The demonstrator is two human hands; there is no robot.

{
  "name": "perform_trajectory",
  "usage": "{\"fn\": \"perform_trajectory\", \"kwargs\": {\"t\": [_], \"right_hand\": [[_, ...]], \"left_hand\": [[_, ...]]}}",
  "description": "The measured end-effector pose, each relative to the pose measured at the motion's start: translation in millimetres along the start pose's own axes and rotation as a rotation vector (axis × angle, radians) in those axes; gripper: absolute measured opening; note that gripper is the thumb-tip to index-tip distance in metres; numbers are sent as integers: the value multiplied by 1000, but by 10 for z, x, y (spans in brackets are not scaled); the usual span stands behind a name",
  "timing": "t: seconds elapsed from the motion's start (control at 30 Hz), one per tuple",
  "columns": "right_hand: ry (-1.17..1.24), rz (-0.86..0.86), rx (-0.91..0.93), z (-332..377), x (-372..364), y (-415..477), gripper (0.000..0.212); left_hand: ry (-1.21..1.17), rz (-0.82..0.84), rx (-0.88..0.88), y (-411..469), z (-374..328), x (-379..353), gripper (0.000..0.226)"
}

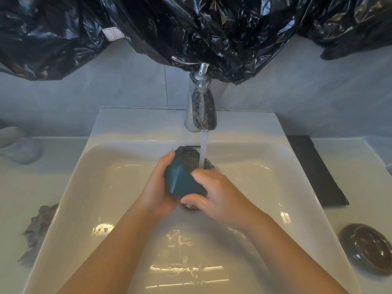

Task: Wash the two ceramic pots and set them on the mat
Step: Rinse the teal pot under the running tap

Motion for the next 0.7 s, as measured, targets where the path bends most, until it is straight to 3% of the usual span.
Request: {"fn": "perform_trajectory", "kwargs": {"t": [0.13, 0.37, 0.43, 0.57, 0.7], "right_hand": [[-105, 23, 48, -81, 8, 0, 24], [255, -94, 5, -27, 74, 86, 34], [174, -42, 49, -12, 50, 85, 44], [-196, -25, 114, -165, 27, 114, 44], [-219, -80, 150, -167, -13, 99, 38]], "left_hand": [[-62, 5, 146, -20, 0, 68, 62], [-80, 64, -140, -18, -7, -124, 53], [-53, 8, -120, -15, -17, -104, 46], [-167, -75, 74, -21, 70, 17, 71], [-179, -65, 83, -52, 71, 42, 66]]}}
Point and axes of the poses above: each hand's wrist, its own y-axis towards the middle knuckle, its own x-axis out of the back of the hand, z = x × y, the point moved 7 cm from there along y, towards the middle knuckle, and after that the axes turned 15 degrees about -x, right-handed, at the moved point
